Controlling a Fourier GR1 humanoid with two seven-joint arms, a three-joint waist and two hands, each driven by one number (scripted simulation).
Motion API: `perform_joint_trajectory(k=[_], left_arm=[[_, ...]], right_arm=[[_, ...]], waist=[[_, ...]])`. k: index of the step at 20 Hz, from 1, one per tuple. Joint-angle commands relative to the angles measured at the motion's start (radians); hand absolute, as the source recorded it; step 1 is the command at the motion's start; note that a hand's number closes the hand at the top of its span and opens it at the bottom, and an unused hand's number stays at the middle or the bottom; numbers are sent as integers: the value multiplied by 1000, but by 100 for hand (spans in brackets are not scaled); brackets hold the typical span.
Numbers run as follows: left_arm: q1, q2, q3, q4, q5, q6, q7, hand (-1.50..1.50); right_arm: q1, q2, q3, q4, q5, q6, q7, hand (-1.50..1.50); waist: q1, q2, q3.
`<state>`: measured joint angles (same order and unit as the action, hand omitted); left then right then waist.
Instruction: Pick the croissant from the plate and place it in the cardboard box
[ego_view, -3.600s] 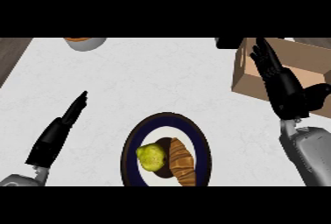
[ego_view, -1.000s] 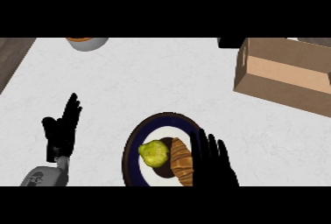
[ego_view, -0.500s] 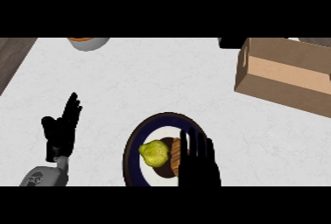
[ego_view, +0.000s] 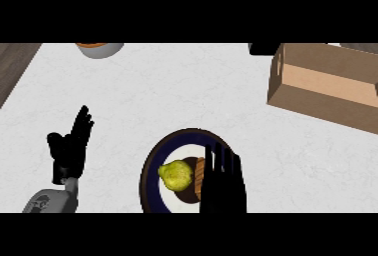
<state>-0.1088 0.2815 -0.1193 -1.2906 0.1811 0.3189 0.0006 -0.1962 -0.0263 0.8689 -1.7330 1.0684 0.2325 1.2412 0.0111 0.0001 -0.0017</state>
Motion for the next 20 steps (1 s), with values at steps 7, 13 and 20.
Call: perform_joint_trajectory(k=[7,13,20], left_arm=[[7,4,17,7,-3,-14,-13,0],[4,0,11,3,-26,-9,-16,0],[46,-26,5,-29,-32,3,-12,0]], right_arm=[[-63,25,-23,111,-37,41,246,-150],[-88,25,-35,159,-62,16,242,-150],[-59,25,8,171,-64,-16,246,-150]], waist=[[4,-1,0],[1,0,1],[2,-4,1]])
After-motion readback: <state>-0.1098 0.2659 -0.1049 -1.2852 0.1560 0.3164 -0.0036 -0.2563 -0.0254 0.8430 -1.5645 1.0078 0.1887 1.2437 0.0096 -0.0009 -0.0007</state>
